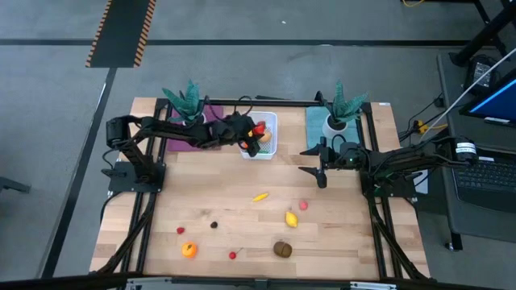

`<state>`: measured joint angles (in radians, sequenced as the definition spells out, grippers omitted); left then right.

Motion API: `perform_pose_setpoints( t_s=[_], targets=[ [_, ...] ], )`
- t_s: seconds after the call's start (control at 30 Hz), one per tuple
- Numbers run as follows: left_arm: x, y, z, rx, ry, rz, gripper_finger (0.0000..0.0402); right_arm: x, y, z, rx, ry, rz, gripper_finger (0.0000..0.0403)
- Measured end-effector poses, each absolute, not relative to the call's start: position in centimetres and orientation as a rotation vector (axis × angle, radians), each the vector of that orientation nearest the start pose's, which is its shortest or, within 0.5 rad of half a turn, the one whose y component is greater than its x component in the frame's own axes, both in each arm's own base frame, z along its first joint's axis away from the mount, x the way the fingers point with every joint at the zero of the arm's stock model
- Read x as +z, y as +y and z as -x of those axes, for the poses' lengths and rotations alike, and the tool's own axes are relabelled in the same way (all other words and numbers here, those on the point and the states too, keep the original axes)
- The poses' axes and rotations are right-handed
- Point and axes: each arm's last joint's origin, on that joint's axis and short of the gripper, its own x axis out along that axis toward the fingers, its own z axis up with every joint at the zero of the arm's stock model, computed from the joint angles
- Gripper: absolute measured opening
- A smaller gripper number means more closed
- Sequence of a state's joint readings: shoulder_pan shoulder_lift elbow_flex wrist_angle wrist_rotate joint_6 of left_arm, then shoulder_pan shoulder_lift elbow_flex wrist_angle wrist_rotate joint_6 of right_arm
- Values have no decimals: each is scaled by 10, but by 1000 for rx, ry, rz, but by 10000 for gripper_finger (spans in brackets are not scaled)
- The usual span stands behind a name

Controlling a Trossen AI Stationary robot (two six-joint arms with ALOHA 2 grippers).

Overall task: Pick and placing Produce into tupperware
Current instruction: Put the red strawberry into the white bin

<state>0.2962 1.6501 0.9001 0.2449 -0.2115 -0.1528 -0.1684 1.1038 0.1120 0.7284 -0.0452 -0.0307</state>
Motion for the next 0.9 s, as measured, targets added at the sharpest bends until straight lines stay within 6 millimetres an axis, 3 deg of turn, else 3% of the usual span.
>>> perform_pose_setpoints(
  t_s=[0.33, 0.9],
  targets=[
    [219, 114, -334, 552, 632, 174, 175, 142, -29, -176, -118, 264, 3, 278],
    [218, 144, -329, 620, 618, 175, 176, 142, -29, -176, -118, 265, 4, 278]
  ],
)
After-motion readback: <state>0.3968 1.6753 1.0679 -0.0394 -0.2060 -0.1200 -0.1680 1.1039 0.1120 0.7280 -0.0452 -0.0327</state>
